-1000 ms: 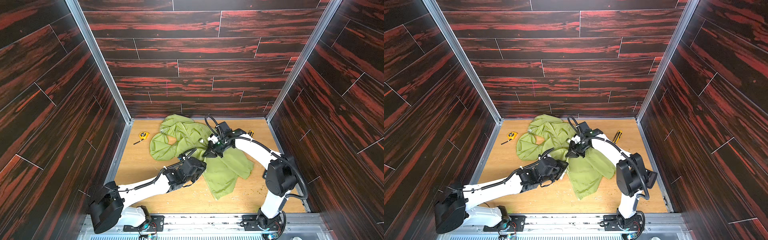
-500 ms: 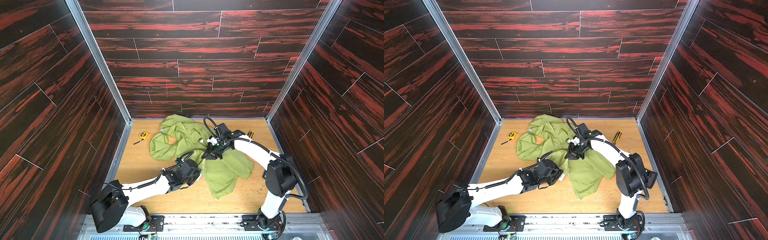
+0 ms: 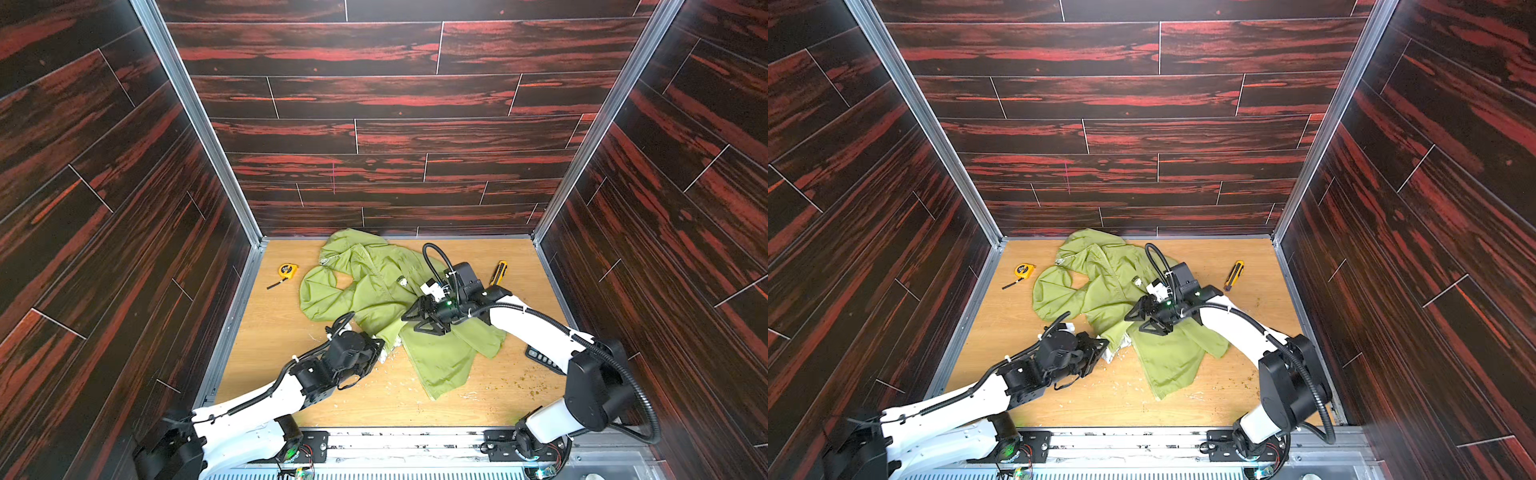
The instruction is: Zip up the jacket
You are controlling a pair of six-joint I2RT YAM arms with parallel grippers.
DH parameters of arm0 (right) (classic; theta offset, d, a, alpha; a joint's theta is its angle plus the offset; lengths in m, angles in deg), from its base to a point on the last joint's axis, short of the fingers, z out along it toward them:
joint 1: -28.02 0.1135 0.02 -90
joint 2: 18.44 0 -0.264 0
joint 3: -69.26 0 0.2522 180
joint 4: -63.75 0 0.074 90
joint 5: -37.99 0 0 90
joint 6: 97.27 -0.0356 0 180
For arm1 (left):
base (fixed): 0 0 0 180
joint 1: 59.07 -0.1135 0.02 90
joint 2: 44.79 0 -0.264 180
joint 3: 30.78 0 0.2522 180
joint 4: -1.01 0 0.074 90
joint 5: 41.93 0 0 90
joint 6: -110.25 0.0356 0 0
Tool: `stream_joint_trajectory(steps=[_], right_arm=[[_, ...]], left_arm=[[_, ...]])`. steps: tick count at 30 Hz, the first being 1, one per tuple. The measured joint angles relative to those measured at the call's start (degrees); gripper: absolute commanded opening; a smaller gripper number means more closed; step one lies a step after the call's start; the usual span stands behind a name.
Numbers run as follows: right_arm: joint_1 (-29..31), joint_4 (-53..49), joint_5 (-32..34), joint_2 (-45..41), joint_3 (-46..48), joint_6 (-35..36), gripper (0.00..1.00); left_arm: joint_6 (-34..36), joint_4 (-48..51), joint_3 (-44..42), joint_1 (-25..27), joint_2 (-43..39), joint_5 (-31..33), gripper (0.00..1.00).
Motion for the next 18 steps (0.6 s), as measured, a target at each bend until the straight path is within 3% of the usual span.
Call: stream_joint_trajectory(steps=[6, 18], right_arm=[[0.2, 14.5, -2.9, -3.1, 9.3, -7.5, 0.62], [4.3, 34.6, -4.3, -2.9, 13.9, -15.6, 0.55]], left_arm=[[-3.3, -1.6, -1.0, -0.6, -4.0, 0.0, 0.0], [-11.4, -7.2, -1.0, -0.8, -4.0, -0.1, 0.0]])
